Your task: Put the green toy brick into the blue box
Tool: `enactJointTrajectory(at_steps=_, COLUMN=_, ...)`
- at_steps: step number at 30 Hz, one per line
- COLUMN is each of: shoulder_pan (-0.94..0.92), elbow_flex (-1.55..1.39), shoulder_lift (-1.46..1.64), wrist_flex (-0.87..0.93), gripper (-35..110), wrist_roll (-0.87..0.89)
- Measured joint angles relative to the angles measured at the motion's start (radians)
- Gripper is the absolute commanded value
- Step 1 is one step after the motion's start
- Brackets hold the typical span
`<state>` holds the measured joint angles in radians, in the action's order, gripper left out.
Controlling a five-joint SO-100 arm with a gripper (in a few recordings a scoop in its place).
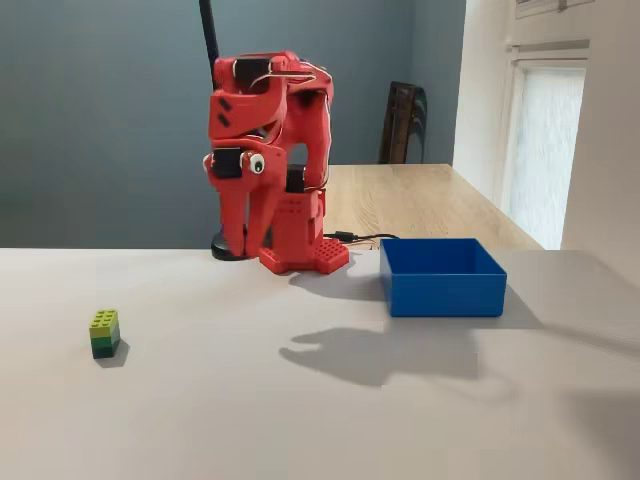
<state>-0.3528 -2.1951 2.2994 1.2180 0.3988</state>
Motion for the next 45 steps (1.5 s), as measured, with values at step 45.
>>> enactJointTrajectory(at_steps=45, shoulder_pan=-0.305, elbow_flex=0.62, shoulder_lift=-0.894, wrist_flex=-0.017, gripper=33, wrist_roll=0.242)
